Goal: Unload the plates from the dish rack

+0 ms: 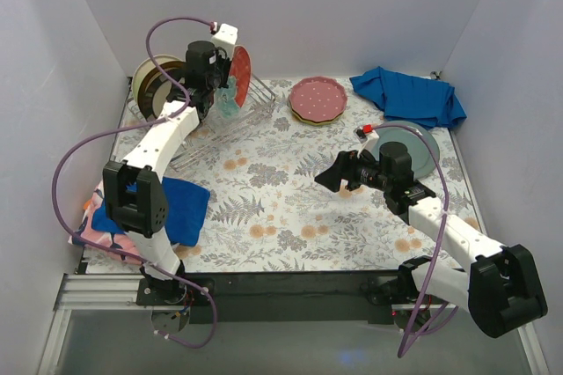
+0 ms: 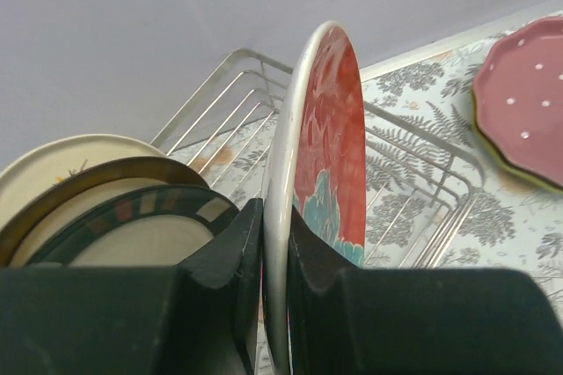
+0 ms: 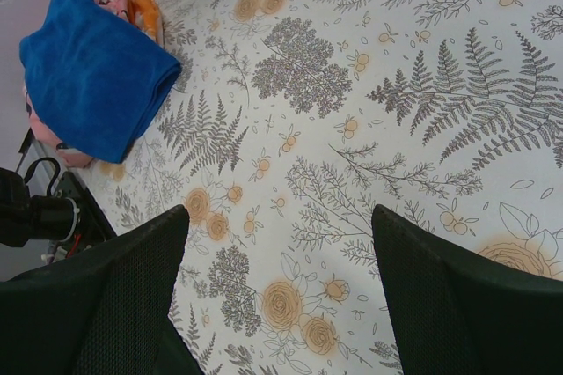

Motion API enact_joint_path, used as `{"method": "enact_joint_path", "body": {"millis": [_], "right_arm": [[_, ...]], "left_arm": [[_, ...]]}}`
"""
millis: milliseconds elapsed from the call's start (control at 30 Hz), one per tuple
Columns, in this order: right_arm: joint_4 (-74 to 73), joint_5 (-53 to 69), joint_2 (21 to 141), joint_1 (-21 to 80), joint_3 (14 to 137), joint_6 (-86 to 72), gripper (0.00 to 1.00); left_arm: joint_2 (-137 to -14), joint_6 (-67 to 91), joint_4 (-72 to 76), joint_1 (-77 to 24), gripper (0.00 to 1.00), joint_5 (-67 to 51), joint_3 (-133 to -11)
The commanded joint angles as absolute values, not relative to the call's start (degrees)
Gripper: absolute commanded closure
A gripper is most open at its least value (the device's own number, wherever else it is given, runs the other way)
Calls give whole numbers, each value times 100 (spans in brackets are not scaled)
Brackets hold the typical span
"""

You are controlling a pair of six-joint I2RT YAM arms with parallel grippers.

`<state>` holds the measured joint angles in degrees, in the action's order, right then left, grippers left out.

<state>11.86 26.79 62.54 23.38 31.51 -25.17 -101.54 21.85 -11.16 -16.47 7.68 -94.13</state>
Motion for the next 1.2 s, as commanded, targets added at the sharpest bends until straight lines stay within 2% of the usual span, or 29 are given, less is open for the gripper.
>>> {"method": "enact_joint_path", "body": {"millis": [0, 333, 467, 800, 933, 1167], "right_arm": [[1257, 2690, 6065, 2373, 3366, -2435, 11], [1257, 2672, 6003, 2373, 3349, -2443, 11], [1257, 2672, 6012, 2373, 3384, -2443, 11], [1230, 2733, 5836, 2373, 3463, -2522, 11], [1239, 2812, 5801, 2373, 3480, -2733, 11], [1327, 3006, 5529, 2373, 3323, -3164, 11]], "left_arm": [[-9018, 2979, 666, -1661, 100, 773, -9151], [-8245, 3295, 2090, -1688, 100, 1283, -7894], [-8025, 3979, 2373, -1696, 100, 1328, -7568], [-7216, 6132, 2803, -1714, 100, 212, -6575], [-7207, 7097, 3023, -1731, 100, -1076, -6022], [-7313, 8304, 4260, -1924, 100, -1924, -4898]]}}
